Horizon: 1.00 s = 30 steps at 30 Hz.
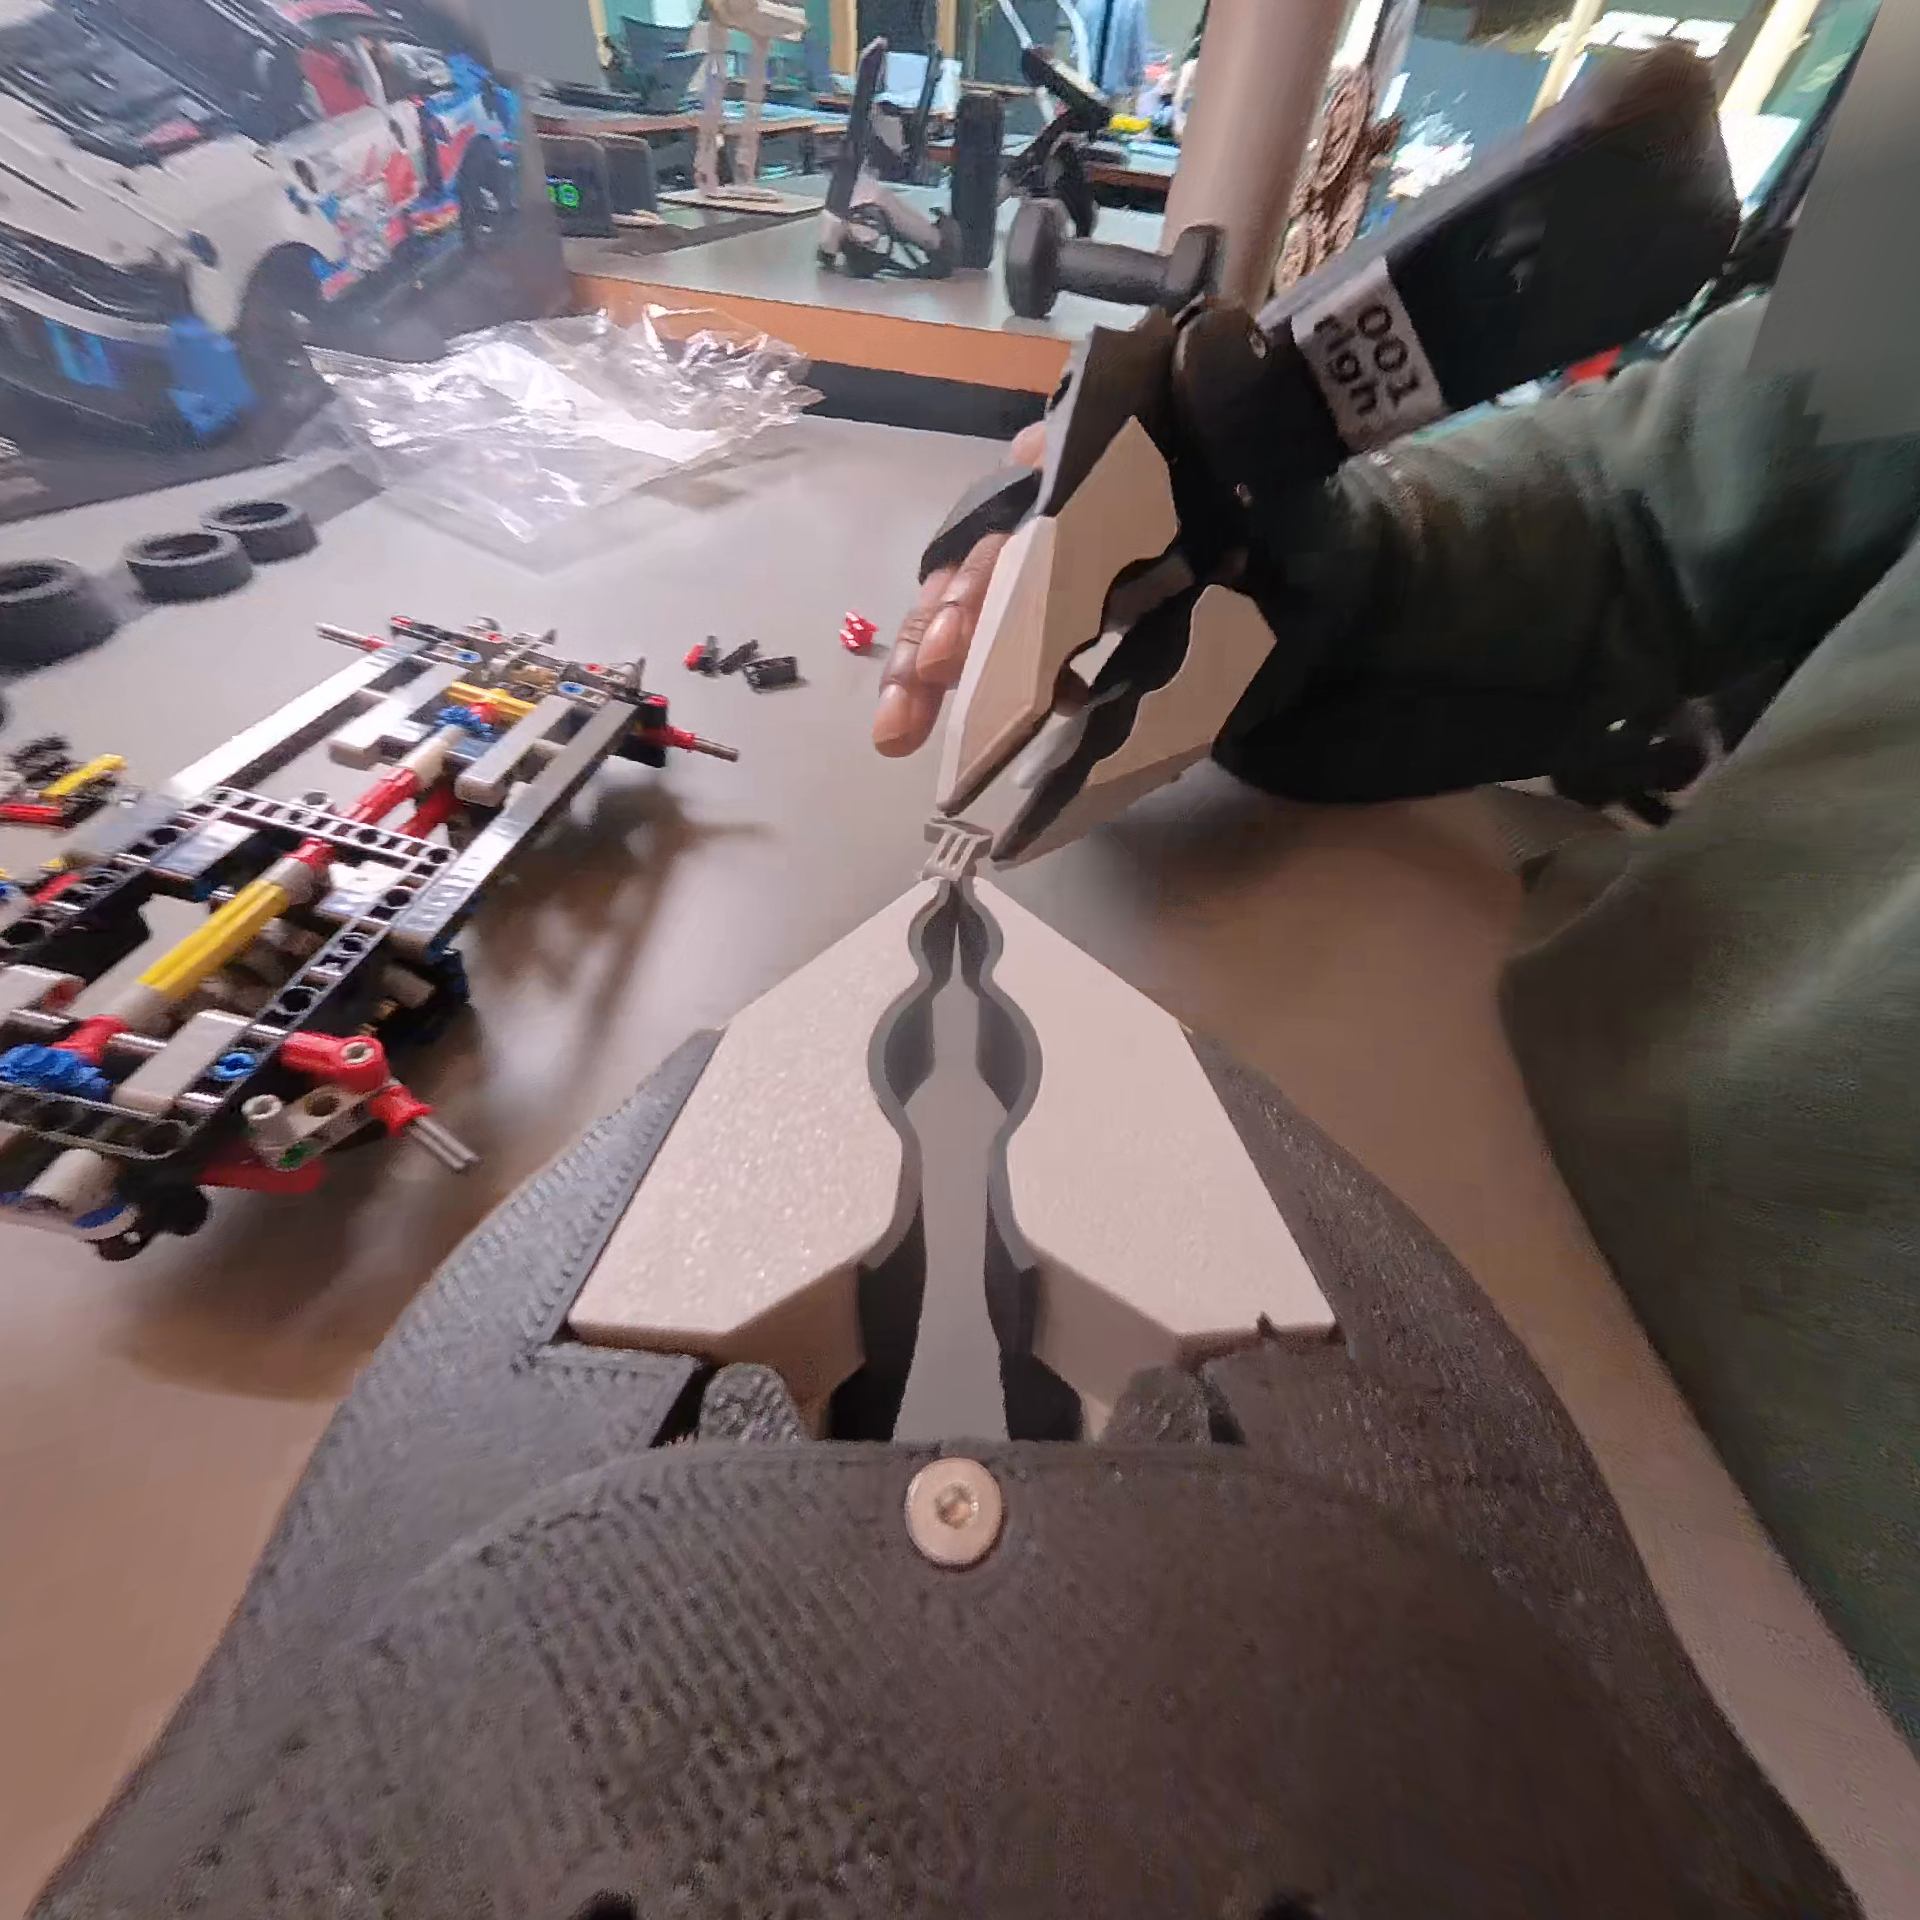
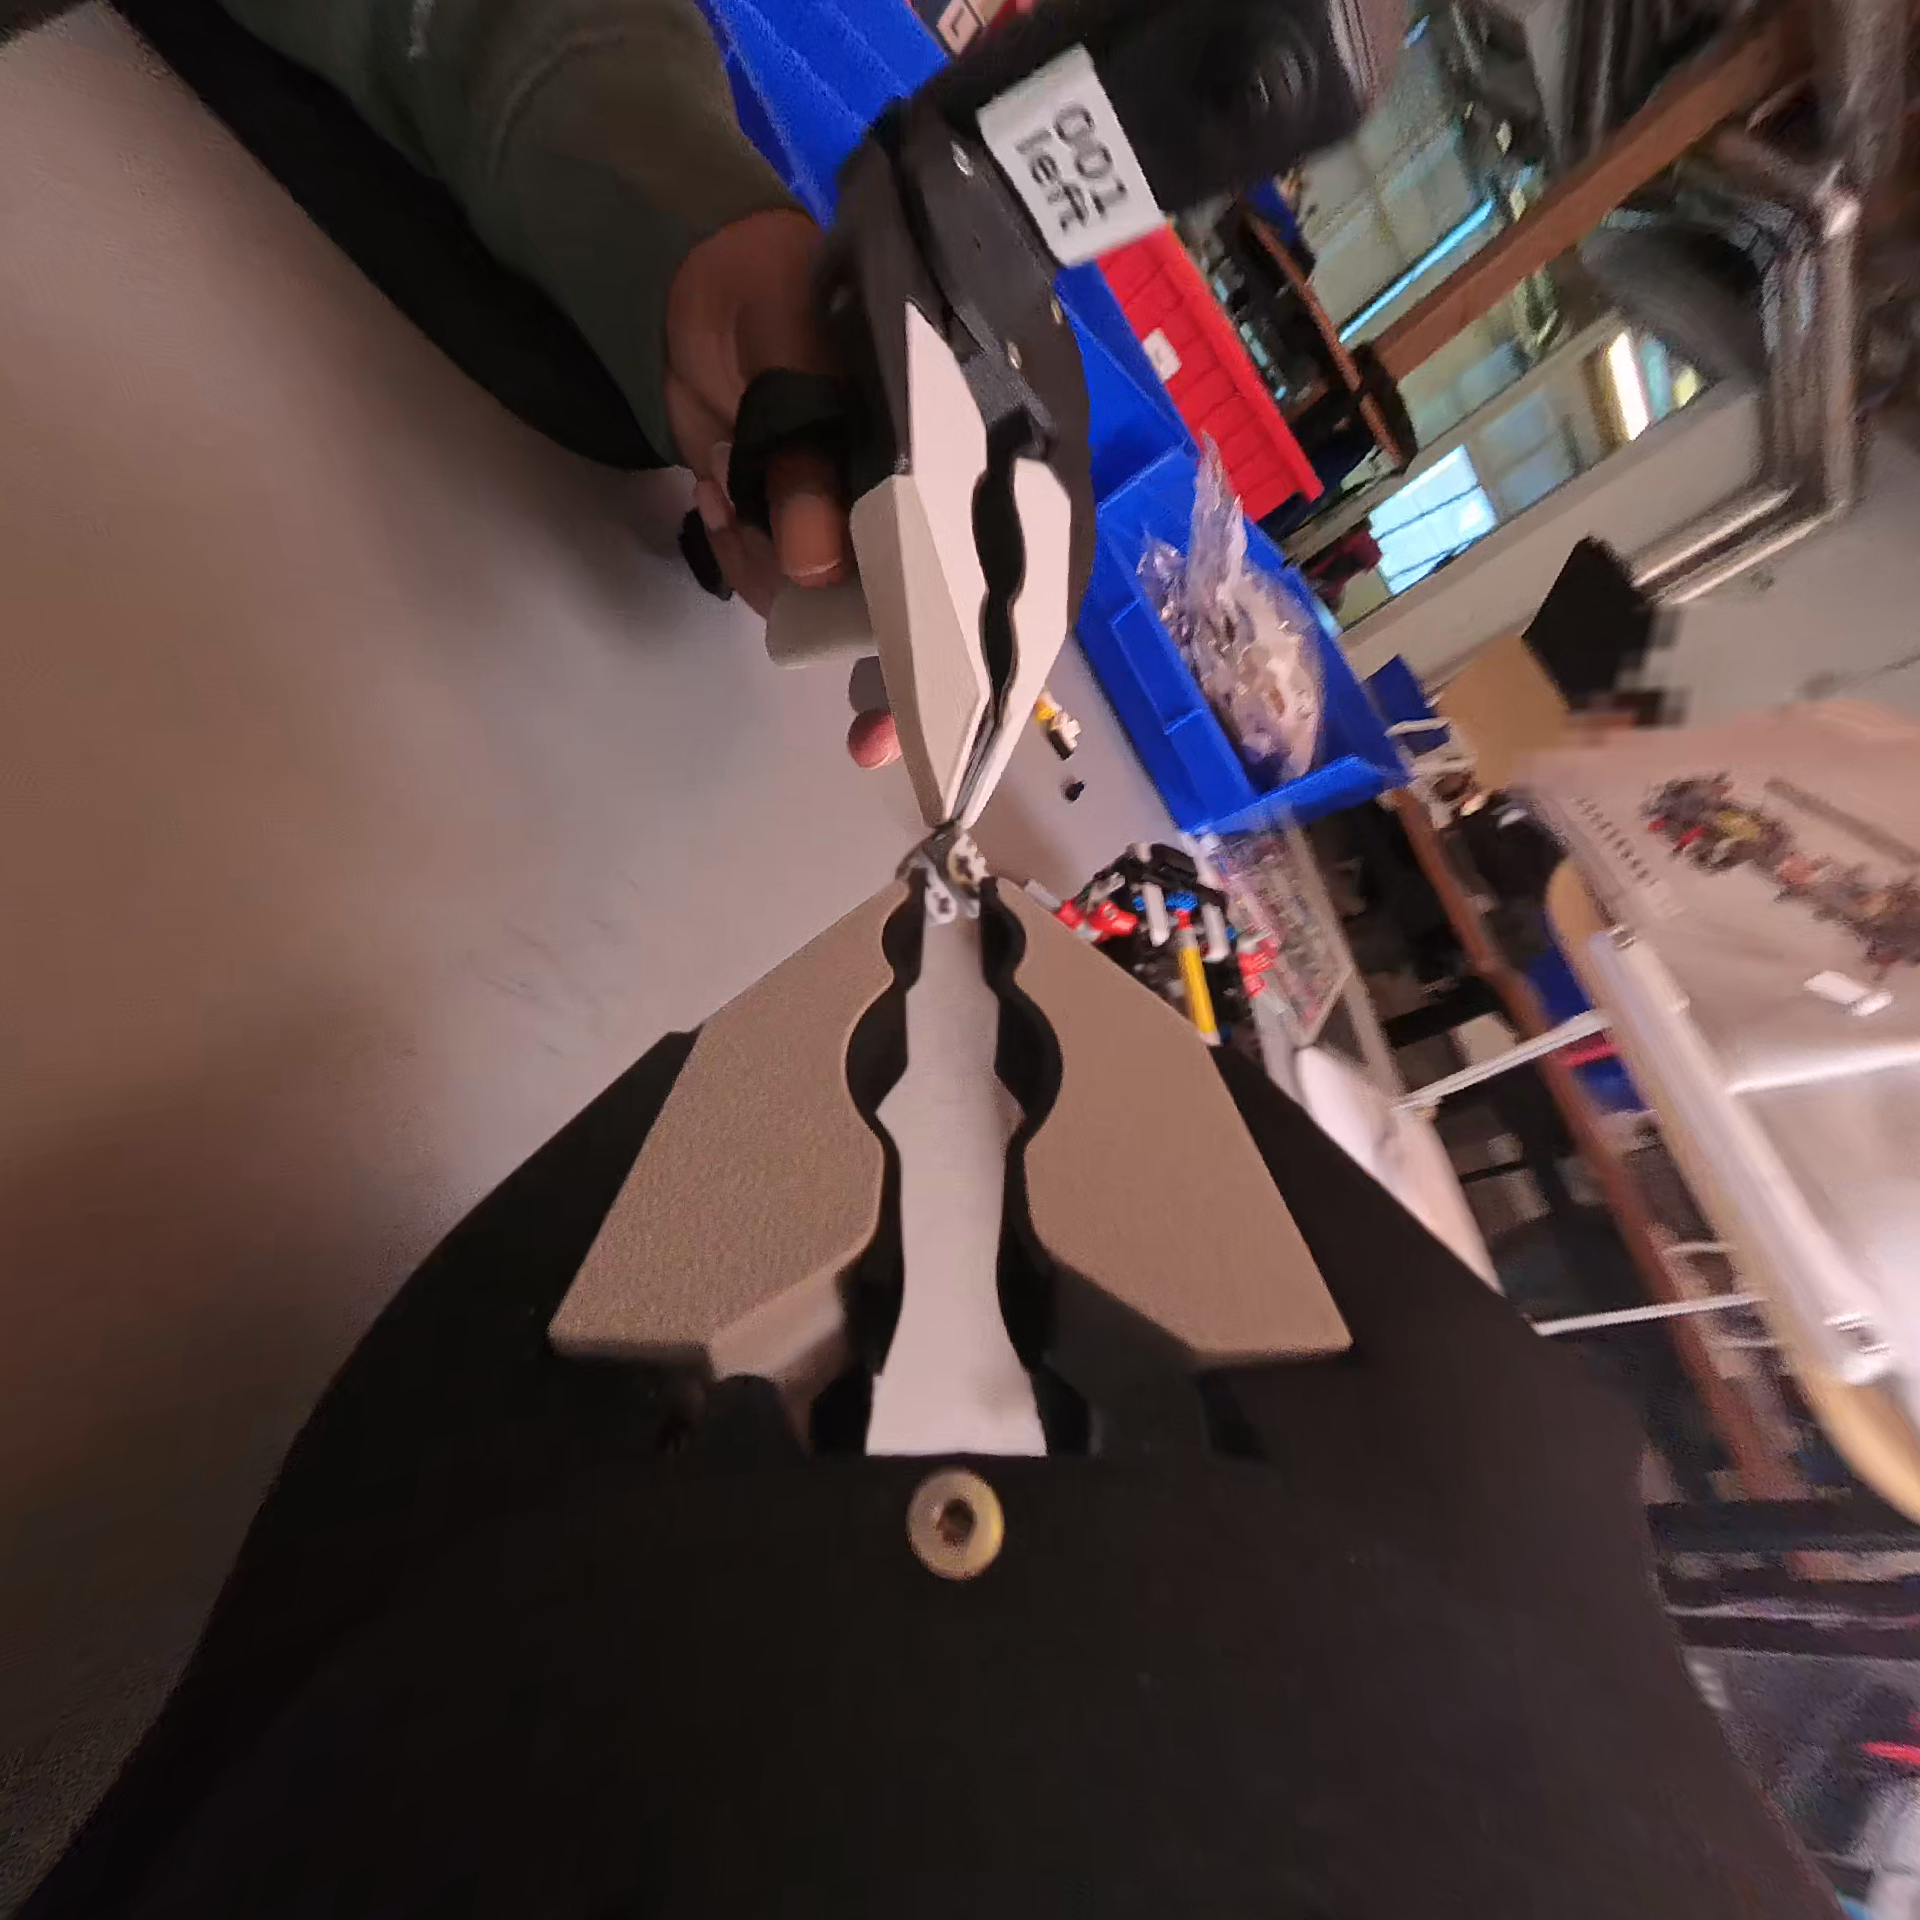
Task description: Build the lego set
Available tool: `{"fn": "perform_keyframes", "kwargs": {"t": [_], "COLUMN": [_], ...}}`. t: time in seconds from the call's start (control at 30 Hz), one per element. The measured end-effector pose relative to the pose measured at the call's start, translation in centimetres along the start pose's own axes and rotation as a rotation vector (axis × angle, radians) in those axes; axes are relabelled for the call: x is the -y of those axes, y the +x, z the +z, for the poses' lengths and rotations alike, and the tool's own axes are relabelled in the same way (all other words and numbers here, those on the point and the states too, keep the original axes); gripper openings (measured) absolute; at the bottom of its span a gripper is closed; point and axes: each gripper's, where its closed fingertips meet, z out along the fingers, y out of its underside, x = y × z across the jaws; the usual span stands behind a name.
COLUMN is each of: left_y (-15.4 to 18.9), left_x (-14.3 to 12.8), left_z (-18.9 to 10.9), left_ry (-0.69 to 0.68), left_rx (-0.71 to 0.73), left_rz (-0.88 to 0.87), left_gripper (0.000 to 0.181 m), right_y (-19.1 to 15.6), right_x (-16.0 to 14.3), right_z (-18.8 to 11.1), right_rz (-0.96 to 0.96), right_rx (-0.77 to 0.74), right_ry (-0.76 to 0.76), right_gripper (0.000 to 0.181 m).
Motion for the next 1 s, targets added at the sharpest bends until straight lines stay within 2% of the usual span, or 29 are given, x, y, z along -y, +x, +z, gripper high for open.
{"fn": "perform_keyframes", "kwargs": {"t": [0.17, 0.3, 0.37, 0.43, 0.47, 0.63, 0.8, 0.87, 1.0], "left_y": [-0.4, -0.5, -0.5, -0.3, -0.2, 0.3, 0.2, 0.6, 2.1], "left_x": [-0.7, -0.9, -0.8, -0.7, -0.6, -1.6, -3.6, -3.9, -5.2], "left_z": [0.5, 0.7, 0.8, 0.8, 0.9, 1.3, 1.5, 1.6, 2.1], "left_ry": [-0.054, -0.068, -0.066, -0.057, -0.053, -0.104, -0.206, -0.228, -0.321], "left_rx": [0.077, 0.104, 0.109, 0.108, 0.104, 0.074, 0.043, 0.005, -0.148], "left_rz": [0.086, 0.119, 0.13, 0.141, 0.143, 0.15, 0.097, 0.081, 0.079], "left_gripper": [0.0, 0.0, 0.0, 0.0, 0.0, 0.0, 0.006, 0.022, 0.042], "right_y": [0.0, -0.5, -0.2, -0.2, -0.4, -0.3, -2.4, -4.0, -6.4], "right_x": [-1.4, -1.7, -1.4, -1.3, -1.4, -1.7, -2.0, -2.4, -3.2], "right_z": [-0.1, 0.1, 0.4, 0.6, 0.7, 0.5, -0.1, -0.4, -0.8], "right_rz": [0.258, 0.453, 0.515, 0.531, 0.523, 0.464, 0.294, 0.187, -0.02], "right_rx": [0.078, 0.156, 0.147, 0.144, 0.147, 0.193, 0.379, 0.486, 0.652], "right_ry": [-0.012, -0.034, -0.029, -0.039, -0.053, -0.089, -0.127, -0.175, -0.244], "right_gripper": [0.007, 0.029, 0.025, 0.011, 0.006, 0.005, 0.004, 0.004, 0.005]}}
